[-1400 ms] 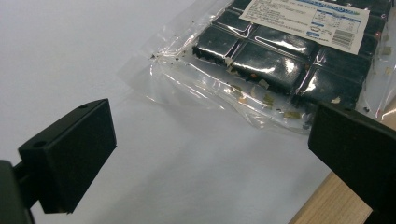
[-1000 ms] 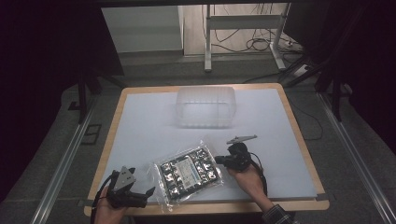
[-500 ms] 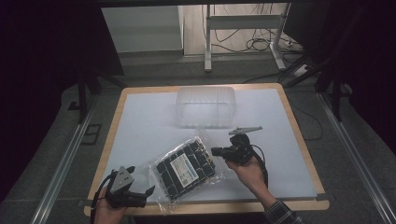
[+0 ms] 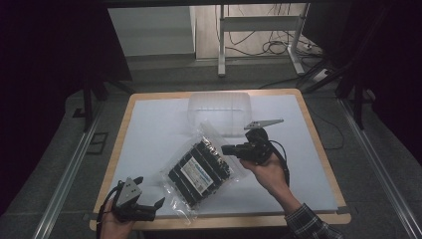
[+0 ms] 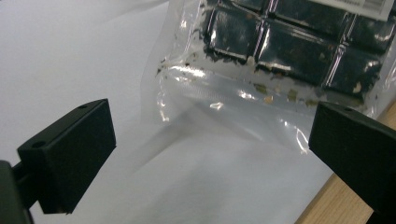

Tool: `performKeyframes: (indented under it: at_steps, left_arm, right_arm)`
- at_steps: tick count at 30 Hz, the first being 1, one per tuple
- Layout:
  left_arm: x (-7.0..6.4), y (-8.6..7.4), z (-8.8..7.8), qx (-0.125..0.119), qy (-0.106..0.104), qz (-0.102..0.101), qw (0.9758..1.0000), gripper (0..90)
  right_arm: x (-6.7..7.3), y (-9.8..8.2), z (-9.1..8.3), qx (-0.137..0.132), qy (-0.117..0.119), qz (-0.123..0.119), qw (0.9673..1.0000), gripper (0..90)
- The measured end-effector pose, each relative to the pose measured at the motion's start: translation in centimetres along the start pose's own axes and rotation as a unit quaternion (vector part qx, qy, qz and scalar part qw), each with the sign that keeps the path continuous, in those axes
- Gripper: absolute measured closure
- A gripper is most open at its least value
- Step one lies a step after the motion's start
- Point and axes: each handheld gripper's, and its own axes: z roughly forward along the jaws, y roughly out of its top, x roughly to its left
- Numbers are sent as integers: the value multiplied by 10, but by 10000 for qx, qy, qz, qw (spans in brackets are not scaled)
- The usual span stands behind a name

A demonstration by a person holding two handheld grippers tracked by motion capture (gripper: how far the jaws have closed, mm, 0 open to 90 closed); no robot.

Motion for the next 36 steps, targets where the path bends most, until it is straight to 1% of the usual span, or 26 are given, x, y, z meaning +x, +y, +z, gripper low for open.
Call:
performKeyframes:
  at_steps: [1, 9, 15, 20, 23, 27, 30, 33, 36]
  left_arm:
    - [1, 0, -1, 13, 4, 23, 10000, 2]
    - [3, 0, -3, -83, -12, -72, 9999, 0]
    - [4, 0, -4, -114, -32, -100, 9999, 0]
    - [4, 0, -3, -121, -20, -98, 9999, 0]
    - [5, 0, -5, -166, -35, -138, 9998, 0]
    - [6, 0, -5, -208, -43, -175, 9996, 0]
    - [6, 0, -6, -239, -53, -189, 9995, 0]
    - [6, 0, -6, -269, -87, -209, 9994, 0]
    - [7, 0, -7, -301, -112, -216, 9993, 0]
  right_arm:
    - [2, 3, -2, -22, 15, -30, 10000, 892]
    - [15, 30, -19, -205, 27, -216, 9996, 892]
    - [19, 43, -29, -336, 23, -327, 9989, 892]
    - [16, 49, -35, -400, -35, -333, 9986, 892]
    - [13, 52, -39, -412, -87, -370, 9984, 892]
    - [8, 58, -44, -445, -146, -334, 9983, 892]
    - [6, 65, -48, -468, -189, -340, 9981, 892]
    - [2, 72, -51, -424, -194, -356, 9983, 891]
    - [0, 79, -54, -421, -254, -364, 9981, 891]
